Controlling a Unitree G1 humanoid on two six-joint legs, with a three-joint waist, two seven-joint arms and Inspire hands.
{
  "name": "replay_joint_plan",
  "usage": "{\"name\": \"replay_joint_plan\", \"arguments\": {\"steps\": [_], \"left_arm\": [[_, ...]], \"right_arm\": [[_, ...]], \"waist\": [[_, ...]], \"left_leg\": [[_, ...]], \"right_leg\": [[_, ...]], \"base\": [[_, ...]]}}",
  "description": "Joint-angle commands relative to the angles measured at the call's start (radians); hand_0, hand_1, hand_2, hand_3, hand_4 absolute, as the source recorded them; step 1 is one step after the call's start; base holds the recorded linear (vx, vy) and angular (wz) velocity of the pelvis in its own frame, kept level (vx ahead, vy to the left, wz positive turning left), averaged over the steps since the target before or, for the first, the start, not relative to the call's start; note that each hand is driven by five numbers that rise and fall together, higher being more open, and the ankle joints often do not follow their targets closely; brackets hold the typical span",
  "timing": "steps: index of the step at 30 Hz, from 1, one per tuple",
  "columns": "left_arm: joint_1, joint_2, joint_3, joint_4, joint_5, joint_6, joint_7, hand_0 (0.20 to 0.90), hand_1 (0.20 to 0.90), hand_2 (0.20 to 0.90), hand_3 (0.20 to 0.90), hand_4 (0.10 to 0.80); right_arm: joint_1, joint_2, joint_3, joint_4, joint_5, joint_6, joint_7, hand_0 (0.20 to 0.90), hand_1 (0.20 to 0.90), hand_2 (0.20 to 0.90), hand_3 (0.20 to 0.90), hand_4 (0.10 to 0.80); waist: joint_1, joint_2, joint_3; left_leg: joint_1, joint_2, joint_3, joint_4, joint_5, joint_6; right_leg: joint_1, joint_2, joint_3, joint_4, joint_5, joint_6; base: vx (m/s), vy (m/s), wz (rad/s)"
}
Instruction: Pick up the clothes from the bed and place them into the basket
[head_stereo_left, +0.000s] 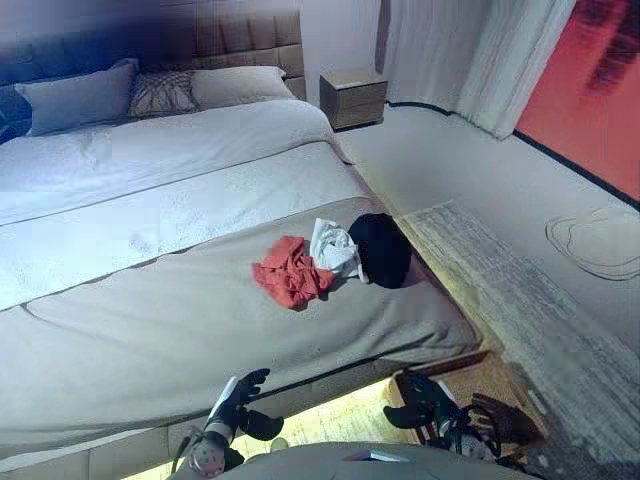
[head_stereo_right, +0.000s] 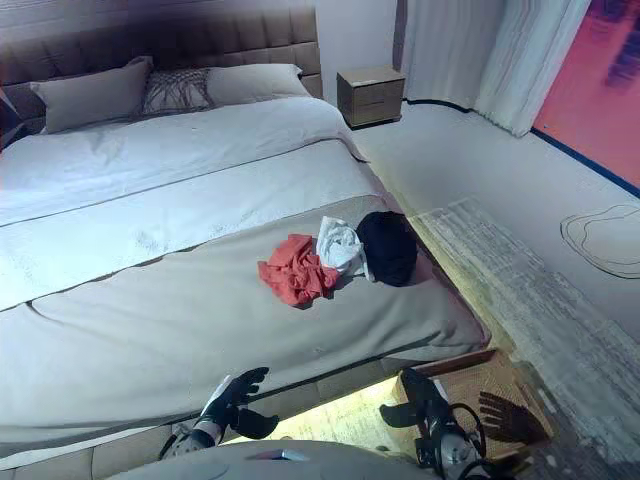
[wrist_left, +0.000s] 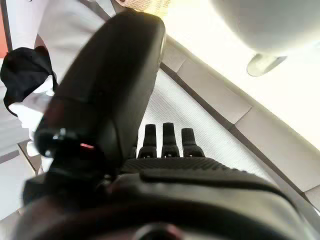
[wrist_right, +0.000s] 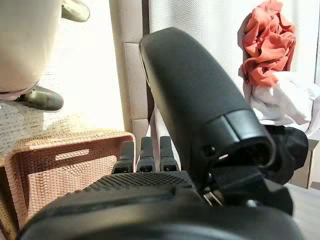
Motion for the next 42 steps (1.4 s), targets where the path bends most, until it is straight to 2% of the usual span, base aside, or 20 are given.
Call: {"name": "replay_joint_plan", "arguments": {"steps": [1,8,18,28,34,36,37,39,40,42], "left_arm": [[-0.102,-0.020,0.056,0.020,-0.022,-0.075,-0.014,0.900,0.900,0.900,0.900,0.800],[-0.104,-0.017,0.053,0.010,-0.050,-0.089,-0.046,0.900,0.900,0.900,0.900,0.800],[-0.106,-0.016,0.049,0.010,-0.034,-0.076,-0.017,0.900,0.900,0.900,0.900,0.800],[-0.103,-0.025,0.051,0.021,-0.010,-0.057,0.046,0.900,0.900,0.900,0.900,0.800],[-0.101,-0.015,0.067,0.023,-0.060,-0.047,0.063,0.900,0.900,0.900,0.900,0.800],[-0.111,-0.008,0.099,0.020,-0.113,-0.048,0.061,0.900,0.900,0.900,0.900,0.800],[-0.115,-0.006,0.107,0.018,-0.127,-0.053,0.056,0.900,0.900,0.900,0.900,0.800],[-0.125,-0.001,0.111,0.005,-0.131,-0.072,0.044,0.900,0.900,0.900,0.900,0.800],[-0.135,0.001,0.105,0.000,-0.119,-0.078,0.035,0.900,0.900,0.900,0.900,0.800],[-0.155,0.011,0.075,-0.016,-0.108,-0.077,0.032,0.900,0.900,0.900,0.900,0.800]], "right_arm": [[-0.093,0.031,0.020,0.013,-0.021,-0.044,-0.001,0.900,0.900,0.900,0.900,0.800],[-0.095,0.028,0.022,0.010,-0.026,-0.040,-0.012,0.900,0.900,0.900,0.900,0.800],[-0.097,0.025,0.023,0.005,-0.045,-0.032,-0.038,0.900,0.900,0.900,0.900,0.800],[-0.094,0.031,0.005,0.012,-0.089,-0.033,-0.163,0.900,0.900,0.900,0.900,0.800],[-0.116,0.015,0.021,-0.005,-0.121,-0.027,-0.162,0.900,0.900,0.900,0.900,0.800],[-0.130,-0.007,0.029,-0.025,-0.125,-0.019,-0.151,0.900,0.900,0.900,0.900,0.800],[-0.133,-0.017,0.032,-0.035,-0.139,-0.020,-0.157,0.900,0.900,0.900,0.900,0.800],[-0.151,-0.039,0.050,-0.053,-0.153,-0.023,-0.176,0.900,0.900,0.900,0.900,0.800],[-0.167,-0.051,0.056,-0.058,-0.163,-0.025,-0.190,0.900,0.900,0.900,0.900,0.800],[-0.224,-0.087,0.083,-0.085,-0.246,-0.016,-0.256,0.900,0.900,0.900,0.900,0.800]], "waist": [[0.004,-0.027,0.052],[0.004,-0.024,0.056],[0.004,-0.023,0.060],[0.001,-0.021,0.063],[0.008,-0.030,0.076],[0.023,-0.060,0.106],[0.031,-0.063,0.120],[0.051,-0.056,0.147],[0.060,-0.053,0.163],[0.072,-0.049,0.171]], "left_leg": [[0.103,-0.019,0.028,0.007,-0.183,0.006],[0.102,-0.020,0.027,0.007,-0.183,0.007],[0.102,-0.020,0.025,0.007,-0.184,0.008],[0.102,-0.021,0.025,0.007,-0.183,0.009],[0.090,-0.018,0.008,0.068,-0.196,0.010],[-0.004,-0.037,-0.001,0.292,-0.229,0.006],[-0.047,-0.047,-0.017,0.329,-0.215,0.002],[-0.095,-0.059,-0.032,0.283,-0.183,-0.003],[-0.121,-0.051,-0.030,0.283,-0.165,-0.007],[-0.081,-0.072,-0.044,0.248,-0.195,0.023]], "right_leg": [[0.034,-0.029,-0.060,0.029,-0.083,0.021],[0.032,-0.029,-0.059,0.032,-0.084,0.021],[0.033,-0.030,-0.061,0.031,-0.085,0.021],[0.031,-0.026,-0.059,0.037,-0.089,0.018],[0.021,-0.013,-0.045,0.092,-0.123,-0.003],[0.010,-0.028,-0.042,0.114,-0.114,-0.022],[0.009,-0.026,-0.043,0.122,-0.112,-0.026],[-0.003,-0.021,-0.039,0.155,-0.118,-0.021],[-0.007,-0.023,-0.038,0.166,-0.123,-0.021],[-0.029,-0.037,-0.051,0.200,-0.135,-0.016]], "base": [[0.000,0.000,0.00],[0.000,0.000,0.00],[0.000,0.000,0.00],[0.003,-0.007,0.00],[0.025,-0.055,0.00],[-0.026,-0.019,0.01],[-0.038,0.035,0.02],[-0.060,0.112,0.09],[-0.056,0.207,0.12],[0.006,0.221,0.01]]}}
